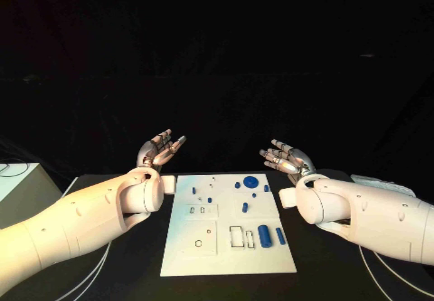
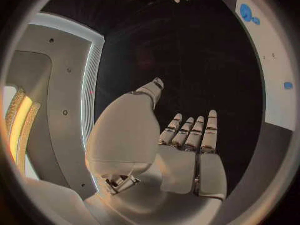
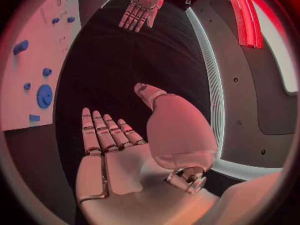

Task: Assemble the parts on the task board

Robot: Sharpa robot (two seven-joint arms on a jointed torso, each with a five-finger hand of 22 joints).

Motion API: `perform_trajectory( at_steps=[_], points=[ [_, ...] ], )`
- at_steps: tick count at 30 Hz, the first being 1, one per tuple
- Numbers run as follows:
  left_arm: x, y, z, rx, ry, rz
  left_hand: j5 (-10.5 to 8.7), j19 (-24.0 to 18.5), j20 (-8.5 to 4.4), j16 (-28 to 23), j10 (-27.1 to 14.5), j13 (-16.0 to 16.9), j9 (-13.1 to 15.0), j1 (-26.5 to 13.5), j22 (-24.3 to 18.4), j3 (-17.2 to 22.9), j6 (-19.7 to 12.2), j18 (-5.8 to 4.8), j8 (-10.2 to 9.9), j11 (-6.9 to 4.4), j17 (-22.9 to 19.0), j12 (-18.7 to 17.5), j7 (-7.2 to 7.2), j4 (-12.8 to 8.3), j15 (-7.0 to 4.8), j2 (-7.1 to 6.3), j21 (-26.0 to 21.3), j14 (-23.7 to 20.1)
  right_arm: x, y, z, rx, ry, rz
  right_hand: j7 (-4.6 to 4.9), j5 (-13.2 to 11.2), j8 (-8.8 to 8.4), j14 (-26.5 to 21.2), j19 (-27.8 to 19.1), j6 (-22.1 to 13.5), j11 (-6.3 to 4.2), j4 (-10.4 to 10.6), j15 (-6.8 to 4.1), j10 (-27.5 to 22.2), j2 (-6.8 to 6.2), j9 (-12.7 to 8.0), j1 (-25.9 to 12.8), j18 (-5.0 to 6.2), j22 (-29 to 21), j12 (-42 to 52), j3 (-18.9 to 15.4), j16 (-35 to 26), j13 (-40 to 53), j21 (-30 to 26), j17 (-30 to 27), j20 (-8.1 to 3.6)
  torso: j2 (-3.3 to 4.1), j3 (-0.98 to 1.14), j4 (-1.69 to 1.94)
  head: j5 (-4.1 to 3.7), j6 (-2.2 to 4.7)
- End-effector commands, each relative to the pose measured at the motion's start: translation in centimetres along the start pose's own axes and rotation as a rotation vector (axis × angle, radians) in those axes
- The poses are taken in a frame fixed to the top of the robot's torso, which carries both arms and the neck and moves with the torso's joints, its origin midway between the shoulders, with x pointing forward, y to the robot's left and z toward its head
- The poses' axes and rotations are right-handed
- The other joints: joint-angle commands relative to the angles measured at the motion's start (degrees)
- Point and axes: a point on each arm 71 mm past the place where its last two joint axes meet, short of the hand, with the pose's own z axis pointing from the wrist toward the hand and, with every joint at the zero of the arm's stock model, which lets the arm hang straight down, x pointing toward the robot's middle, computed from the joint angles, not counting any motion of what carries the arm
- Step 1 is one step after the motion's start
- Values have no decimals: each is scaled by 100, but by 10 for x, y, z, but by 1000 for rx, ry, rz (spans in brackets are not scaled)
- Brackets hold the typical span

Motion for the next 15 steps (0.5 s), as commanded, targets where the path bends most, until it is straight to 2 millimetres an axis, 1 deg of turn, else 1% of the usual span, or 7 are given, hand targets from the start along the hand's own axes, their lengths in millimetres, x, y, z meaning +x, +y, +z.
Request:
perform_trajectory(
  at_steps=[1, 4, 7, 8, 9, 14, 15],
  points=[
    [8, -2, 4, 1, 120, -22, 41, 93, 53, 44, 75, 13, 17, 282, 17, 82, 101, 137, 39, 39, 13, 34, 653, 31, 22, -25, 53, 87, 8, -1, 4, 38, 171, -10, 920, 56, 43, 170, 149, 141, 30, -43, 42, 183, -1, 23, 310, 101, 22, 42, 137, 35, 19, 40, 26, 43, 2, 0, -1, 0, 1],
    [7, -2, 6, 2, 123, -24, 41, 121, 66, 52, 109, 17, 21, 298, 22, 86, 128, 143, 47, 46, 18, 39, 660, 40, 30, -19, 62, 124, 5, 1, 7, 48, 196, -25, 917, -3, 81, 382, 278, 312, 14, -155, 20, 389, -15, 53, 428, 129, 40, 62, 173, 71, 34, 74, 54, 40, 2, 0, -1, 0, 1],
    [7, -2, 6, 2, 123, -24, 38, 231, 115, 80, 203, 24, 26, 334, 42, 100, 170, 160, 54, 80, 37, 49, 690, 70, 64, 1, 102, 261, 4, 1, 8, 50, 202, -28, 894, -24, 272, 778, 567, 1017, -28, -340, -38, 877, -66, 195, 618, 186, 74, 117, 227, 138, 70, 150, 103, 37, 2, 0, -1, 0, 1],
    [2, -2, 6, -7, 132, -25, 38, 264, 122, 85, 229, 26, 28, 338, 48, 101, 183, 161, 57, 90, 40, 51, 699, 75, 73, 4, 115, 287, -16, 8, 10, -53, 135, -220, 893, -23, 284, 814, 592, 1064, -31, -357, -43, 921, -73, 203, 631, 192, 75, 114, 230, 140, 70, 157, 107, 37, 14, -8, 15, -25, -106],
    [2, -2, 6, -8, 135, -25, 38, 349, 131, 100, 290, 31, 36, 346, 61, 101, 228, 159, 67, 110, 52, 56, 716, 84, 88, 5, 147, 372, -17, 9, 10, -66, 130, -246, 874, -12, 372, 1293, 832, 1392, -71, -453, -96, 1357, -113, 264, 702, 246, 98, 157, 255, 233, 97, 221, 168, 32, 11, -8, 13, -24, -119],
    [0, -3, 3, -16, 154, -28, 36, 916, 144, 261, 791, 67, 88, 347, 139, 144, 513, 163, 146, 204, 164, 106, 761, 85, 72, 44, 362, 1142, -19, 13, 12, -143, 121, -397, 774, 80, 617, 2355, 1324, 2273, -201, -606, -239, 2654, -185, 424, 779, 387, 124, 274, 343, 422, 161, 345, 291, 35, 26, -11, -4, -16, -135],
    [0, -4, 2, -18, 161, -30, 36, 1156, 140, 323, 883, 71, 96, 338, 171, 150, 556, 177, 156, 215, 205, 109, 755, 81, 57, 46, 446, 1415, -19, 14, 12, -160, 123, -433, 718, 124, 760, 2637, 1912, 2748, -271, -642, -317, 3117, -217, 513, 794, 465, 188, 354, 386, 509, 186, 496, 331, 29, 32, -13, -9, -17, -149]
  ],
)
